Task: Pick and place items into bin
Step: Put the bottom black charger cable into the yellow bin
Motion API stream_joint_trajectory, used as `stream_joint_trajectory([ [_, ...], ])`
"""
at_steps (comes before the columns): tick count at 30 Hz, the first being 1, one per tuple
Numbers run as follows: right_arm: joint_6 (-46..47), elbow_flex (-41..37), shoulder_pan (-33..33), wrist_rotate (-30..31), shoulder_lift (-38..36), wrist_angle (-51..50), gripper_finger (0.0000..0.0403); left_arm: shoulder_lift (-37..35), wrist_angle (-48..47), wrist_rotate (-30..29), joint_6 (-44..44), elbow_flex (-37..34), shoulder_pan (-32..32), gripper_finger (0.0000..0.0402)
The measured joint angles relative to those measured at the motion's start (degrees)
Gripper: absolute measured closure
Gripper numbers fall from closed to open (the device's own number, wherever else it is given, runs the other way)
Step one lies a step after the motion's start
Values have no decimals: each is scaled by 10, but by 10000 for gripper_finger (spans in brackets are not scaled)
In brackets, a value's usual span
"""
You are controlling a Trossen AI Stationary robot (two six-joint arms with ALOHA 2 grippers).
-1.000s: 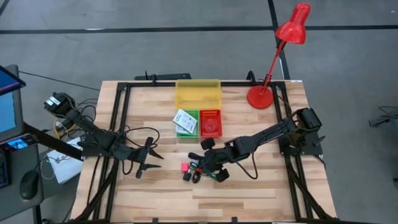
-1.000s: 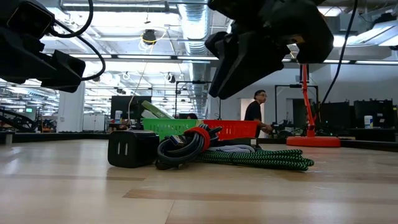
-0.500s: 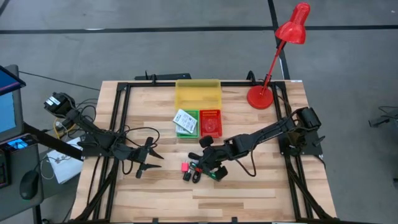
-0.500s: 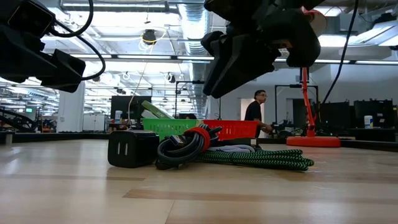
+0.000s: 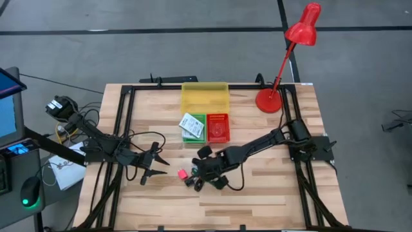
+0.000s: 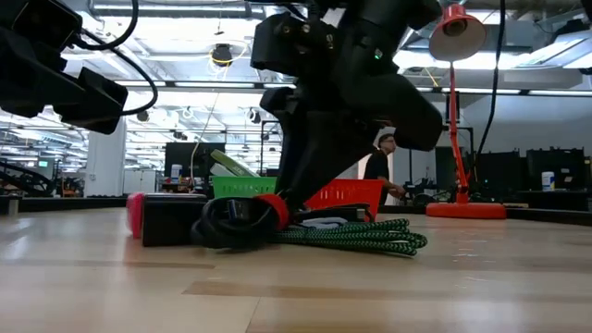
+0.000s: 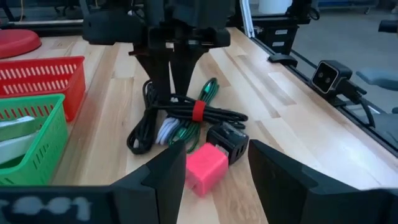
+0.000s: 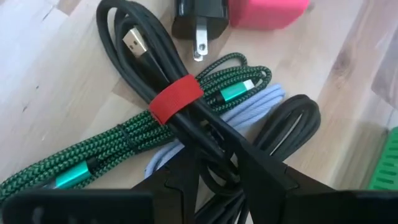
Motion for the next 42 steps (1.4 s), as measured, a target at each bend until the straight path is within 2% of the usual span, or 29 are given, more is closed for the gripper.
stream_joint_trajectory([
  [7, -1, 9, -3, -2, 1, -26, 309, 2, 0, 0, 0, 0, 0, 235],
  [14, 0, 6, -2, -1, 4, -34, 389, 1, 1, 1, 0, 0, 0, 235],
  [21, 0, 9, 2, -3, -2, -43, 388, 1, 1, 1, 0, 0, 0, 235],
  [29, -3, 86, 9, 18, -3, -142, 395, 1, 1, 1, 0, 0, 0, 235],
  [32, -20, 130, 10, 65, -3, -197, 397, 1, 1, 1, 0, 0, 0, 235],
  [36, -55, 184, -2, 184, -3, -266, 398, 1, 1, 1, 0, 0, 0, 235],
  [40, -81, 238, -38, 293, -3, -319, 399, 2, 1, 1, 0, 0, 0, 235],
  [42, -98, 262, -64, 319, -4, -330, 399, 2, 1, 1, 0, 0, 0, 235],
])
